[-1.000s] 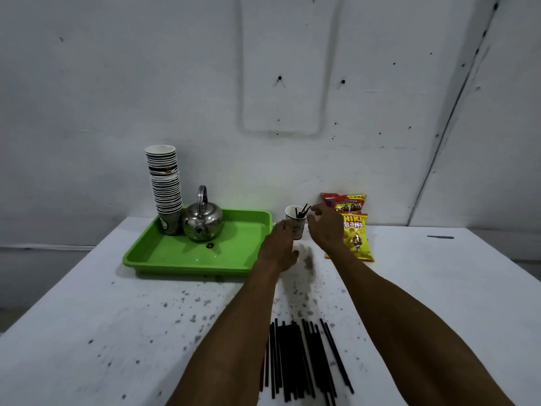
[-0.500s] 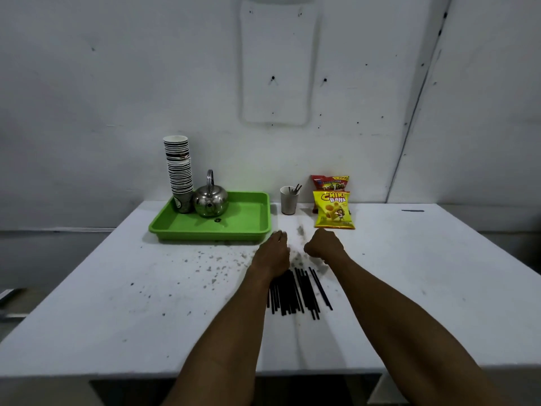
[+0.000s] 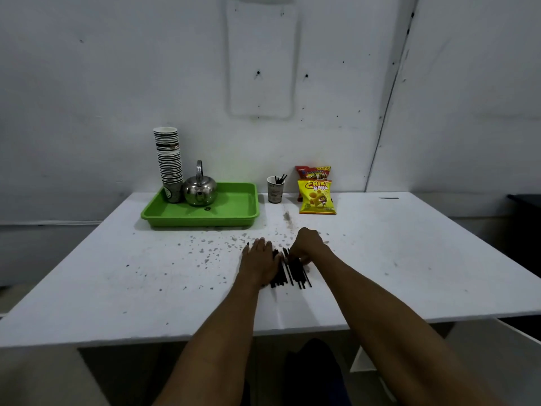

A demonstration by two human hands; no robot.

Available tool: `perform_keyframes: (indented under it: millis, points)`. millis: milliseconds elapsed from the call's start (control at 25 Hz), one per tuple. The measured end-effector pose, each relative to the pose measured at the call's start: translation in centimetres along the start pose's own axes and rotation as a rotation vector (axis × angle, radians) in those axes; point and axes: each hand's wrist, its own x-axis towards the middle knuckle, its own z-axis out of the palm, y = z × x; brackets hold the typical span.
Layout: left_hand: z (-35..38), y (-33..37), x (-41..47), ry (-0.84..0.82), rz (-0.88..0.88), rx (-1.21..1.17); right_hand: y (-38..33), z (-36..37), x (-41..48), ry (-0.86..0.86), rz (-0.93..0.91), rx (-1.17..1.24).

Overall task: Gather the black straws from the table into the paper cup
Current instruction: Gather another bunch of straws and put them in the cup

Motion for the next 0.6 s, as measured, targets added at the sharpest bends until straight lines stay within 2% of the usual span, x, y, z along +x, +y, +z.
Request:
perform_keyframes:
  millis: [240,480,600]
  points:
    - [0.2,-0.3,-0.5,0.051,0.006,-0.007,-0.4,0.0,-0.9,0.056,0.031,0.019]
    - [0.2,-0.2,-0.5,0.076,0.011,-0.027,-0.8,-0.4,-1.4,0.000,0.029,-0.030]
    - [0.0,-0.2,-0.7,0.061,0.009,-0.055,-0.8,-0.6,-1.8,0.046,0.054,-0.042]
